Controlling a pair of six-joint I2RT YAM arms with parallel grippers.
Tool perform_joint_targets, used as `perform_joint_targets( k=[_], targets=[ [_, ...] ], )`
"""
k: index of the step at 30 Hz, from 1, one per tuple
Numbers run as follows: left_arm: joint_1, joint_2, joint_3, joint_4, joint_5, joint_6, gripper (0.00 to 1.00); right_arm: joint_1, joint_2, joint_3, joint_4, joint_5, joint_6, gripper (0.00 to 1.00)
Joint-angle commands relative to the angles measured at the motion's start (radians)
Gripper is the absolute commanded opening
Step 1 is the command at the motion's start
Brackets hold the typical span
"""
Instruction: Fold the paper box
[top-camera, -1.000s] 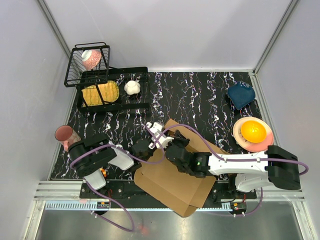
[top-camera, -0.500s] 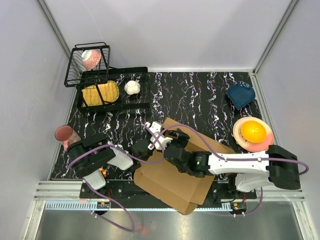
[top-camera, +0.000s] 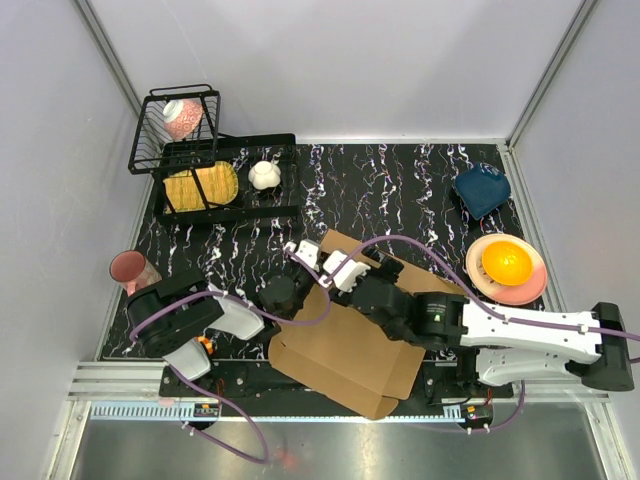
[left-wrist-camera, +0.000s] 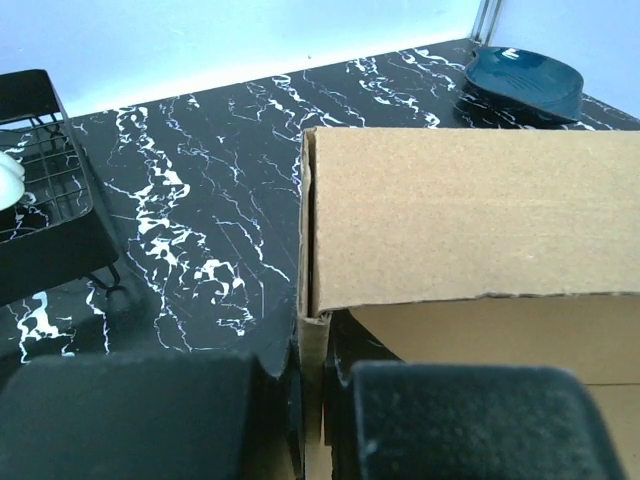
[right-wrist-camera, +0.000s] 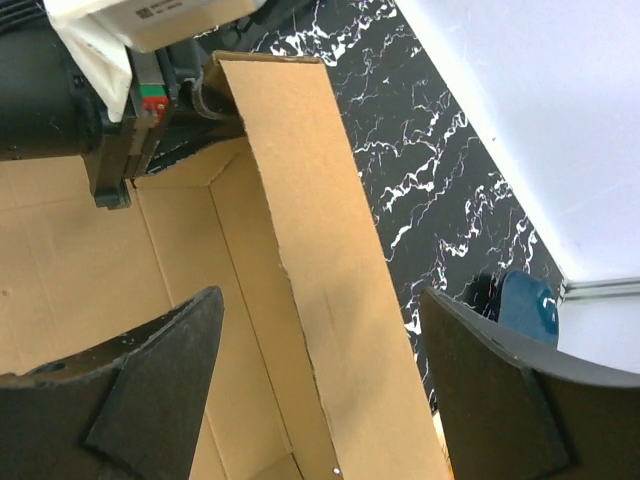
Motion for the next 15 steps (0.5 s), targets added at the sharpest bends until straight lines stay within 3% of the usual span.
perform_joint_targets(
  k=[1,9,15],
  targets=[
    [0.009,-0.023,0.014,0.222,-0.025,-0.007,0.00,0.009,-0.063,0.020,-0.050,0.029,0.063,0.85],
    [0.004,-0.099,-0.028,0.124,-0.097,-0.006,0.00,0.007,-0.212,0.042,-0.040,0.159,0.261,0.77],
    [-0.014,-0.182,-0.012,-0.109,-0.250,-0.035,0.00,-0.029,-0.229,0.058,-0.026,0.179,0.456,0.63]
  ],
)
